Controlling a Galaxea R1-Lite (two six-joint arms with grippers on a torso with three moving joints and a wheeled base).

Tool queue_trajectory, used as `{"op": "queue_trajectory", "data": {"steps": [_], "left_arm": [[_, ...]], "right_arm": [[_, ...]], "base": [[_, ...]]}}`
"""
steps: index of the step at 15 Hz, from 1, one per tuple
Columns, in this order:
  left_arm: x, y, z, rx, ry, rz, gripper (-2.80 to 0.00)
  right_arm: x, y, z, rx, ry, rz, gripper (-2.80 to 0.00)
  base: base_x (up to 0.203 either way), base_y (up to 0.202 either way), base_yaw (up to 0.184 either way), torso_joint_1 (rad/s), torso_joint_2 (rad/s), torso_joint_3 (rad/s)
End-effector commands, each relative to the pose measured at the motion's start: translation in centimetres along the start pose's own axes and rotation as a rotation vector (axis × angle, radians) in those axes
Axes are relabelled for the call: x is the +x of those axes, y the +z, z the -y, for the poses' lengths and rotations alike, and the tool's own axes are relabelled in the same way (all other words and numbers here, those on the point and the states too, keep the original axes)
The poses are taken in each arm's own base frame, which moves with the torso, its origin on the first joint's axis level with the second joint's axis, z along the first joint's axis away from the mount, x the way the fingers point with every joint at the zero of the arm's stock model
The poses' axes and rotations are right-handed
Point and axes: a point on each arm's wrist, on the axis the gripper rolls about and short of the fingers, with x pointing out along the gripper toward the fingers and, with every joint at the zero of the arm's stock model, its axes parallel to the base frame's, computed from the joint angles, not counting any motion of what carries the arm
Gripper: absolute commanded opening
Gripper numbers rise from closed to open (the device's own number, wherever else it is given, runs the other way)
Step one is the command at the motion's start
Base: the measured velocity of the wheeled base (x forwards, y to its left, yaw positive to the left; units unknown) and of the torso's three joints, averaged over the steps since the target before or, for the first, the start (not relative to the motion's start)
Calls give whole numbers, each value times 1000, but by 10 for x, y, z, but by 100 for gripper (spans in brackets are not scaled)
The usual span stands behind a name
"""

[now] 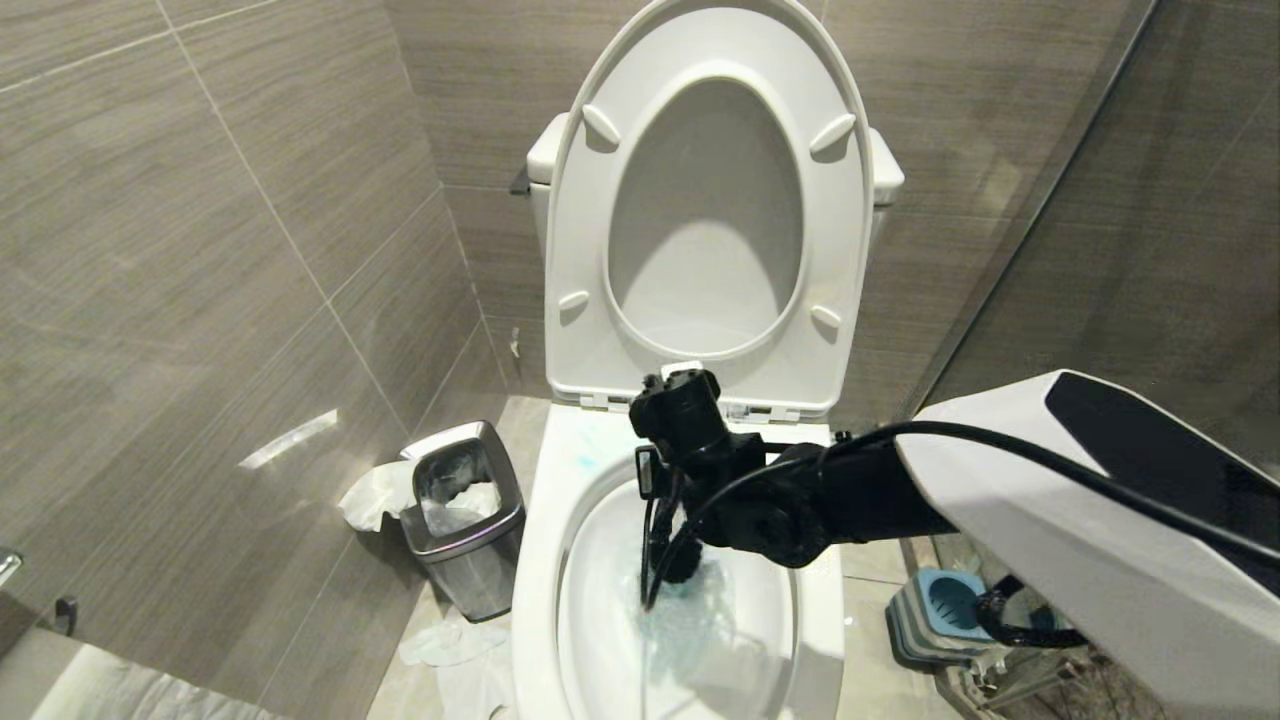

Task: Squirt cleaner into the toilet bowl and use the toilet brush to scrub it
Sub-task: Scrub the toilet bowl

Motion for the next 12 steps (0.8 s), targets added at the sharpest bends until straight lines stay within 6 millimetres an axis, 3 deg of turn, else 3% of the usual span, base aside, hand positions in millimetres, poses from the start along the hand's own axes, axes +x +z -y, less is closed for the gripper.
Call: {"op": "queue_trajectory", "data": {"steps": [1,3,5,9,12], "left_arm": [[0,0,0,0,0,-2,-280],[0,0,0,0,0,-2,-280],[0,0,0,0,0,-2,-280],[0,0,0,0,0,-2,-280],[0,0,0,0,0,-2,-280]], "right_arm": [[20,-24,-7,-25,-16,-39,-280],[16,-21,-7,-22,-14,-33,-280],[0,1,-4,7,-15,14,-280],[-70,64,18,85,14,138,-280],[-104,72,36,95,18,151,-280]], "base": [[0,0,0,0,0,0],[0,0,0,0,0,0],[0,0,0,0,0,0],[0,0,0,0,0,0],[0,0,0,0,0,0]]}}
